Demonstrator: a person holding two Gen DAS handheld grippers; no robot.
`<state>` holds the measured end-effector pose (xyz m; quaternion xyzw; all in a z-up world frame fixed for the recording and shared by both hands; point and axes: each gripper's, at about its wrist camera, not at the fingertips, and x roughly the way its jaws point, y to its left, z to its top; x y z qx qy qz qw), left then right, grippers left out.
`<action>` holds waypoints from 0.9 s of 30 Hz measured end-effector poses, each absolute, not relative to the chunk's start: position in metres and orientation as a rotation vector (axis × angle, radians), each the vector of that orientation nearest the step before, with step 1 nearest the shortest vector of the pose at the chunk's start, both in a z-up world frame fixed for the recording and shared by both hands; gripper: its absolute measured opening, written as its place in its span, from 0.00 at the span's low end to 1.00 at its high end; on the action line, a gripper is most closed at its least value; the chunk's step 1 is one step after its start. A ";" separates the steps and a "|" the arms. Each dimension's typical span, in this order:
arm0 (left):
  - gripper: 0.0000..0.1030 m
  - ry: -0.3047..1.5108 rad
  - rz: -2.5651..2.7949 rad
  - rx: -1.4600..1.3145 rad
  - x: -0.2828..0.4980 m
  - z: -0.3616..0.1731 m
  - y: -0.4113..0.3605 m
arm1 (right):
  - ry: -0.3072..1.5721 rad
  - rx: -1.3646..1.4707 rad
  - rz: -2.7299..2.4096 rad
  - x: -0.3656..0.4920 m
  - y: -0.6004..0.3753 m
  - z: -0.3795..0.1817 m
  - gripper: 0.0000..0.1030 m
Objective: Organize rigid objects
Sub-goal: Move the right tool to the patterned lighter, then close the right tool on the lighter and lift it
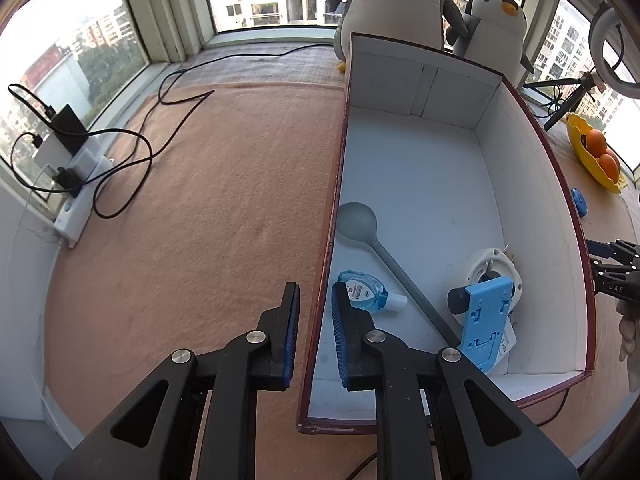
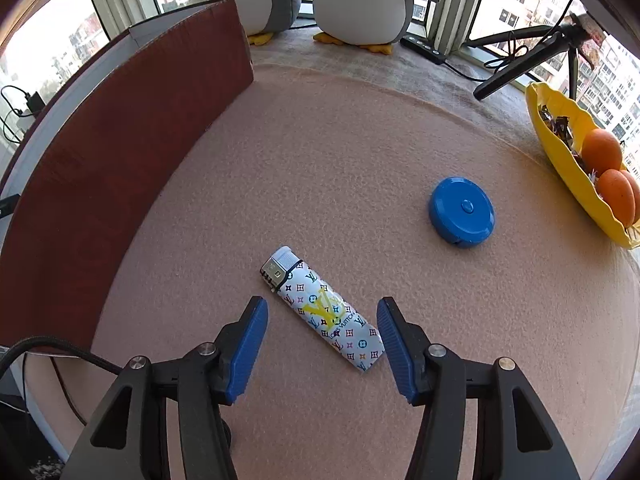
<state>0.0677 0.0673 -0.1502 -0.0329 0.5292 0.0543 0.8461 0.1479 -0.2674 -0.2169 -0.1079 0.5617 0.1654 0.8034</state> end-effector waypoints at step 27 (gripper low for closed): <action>0.14 1.104 0.102 -0.087 0.070 -0.149 0.069 | 1.085 0.055 0.223 0.122 -0.304 -0.176 0.20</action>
